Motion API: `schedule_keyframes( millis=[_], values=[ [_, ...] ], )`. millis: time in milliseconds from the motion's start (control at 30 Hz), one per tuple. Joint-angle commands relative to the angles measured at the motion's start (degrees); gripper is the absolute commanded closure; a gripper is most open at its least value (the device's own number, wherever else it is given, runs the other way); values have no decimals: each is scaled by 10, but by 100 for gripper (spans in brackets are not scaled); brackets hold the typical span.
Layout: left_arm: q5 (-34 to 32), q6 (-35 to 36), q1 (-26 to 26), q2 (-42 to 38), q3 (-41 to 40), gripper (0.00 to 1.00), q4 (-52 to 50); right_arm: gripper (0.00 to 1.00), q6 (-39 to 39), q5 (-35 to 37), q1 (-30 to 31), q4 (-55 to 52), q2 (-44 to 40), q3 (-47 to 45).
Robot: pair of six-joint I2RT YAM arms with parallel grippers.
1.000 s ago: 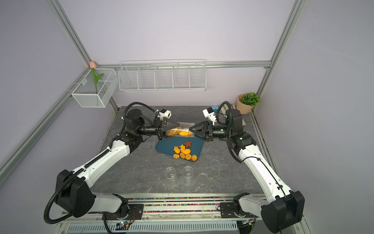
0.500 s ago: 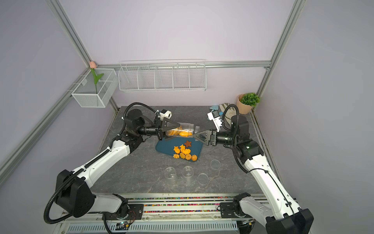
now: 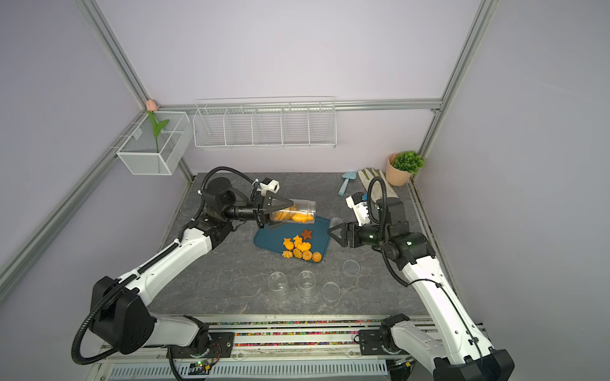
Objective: Pour the cookies out of the jar
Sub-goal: Unscrew the lid from the jar, then place the lid at the center of the board.
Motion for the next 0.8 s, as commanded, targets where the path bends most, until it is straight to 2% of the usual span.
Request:
schedule_keyframes(
  millis=[0, 200, 433, 767],
  values=[
    [2, -8, 2, -12, 10, 41, 22, 33, -16, 79, -12, -69, 41, -2],
    [3, -7, 2, -18, -1, 41, 27, 33, -4, 162, -25, -133, 170, 54],
    [2, -9, 2, -22, -2, 41, 29, 33, 15, 238, -31, -115, 296, 84],
    [2, -10, 3, -31, -15, 41, 29, 32, -1, 327, -31, -136, 454, 168]
  ],
)
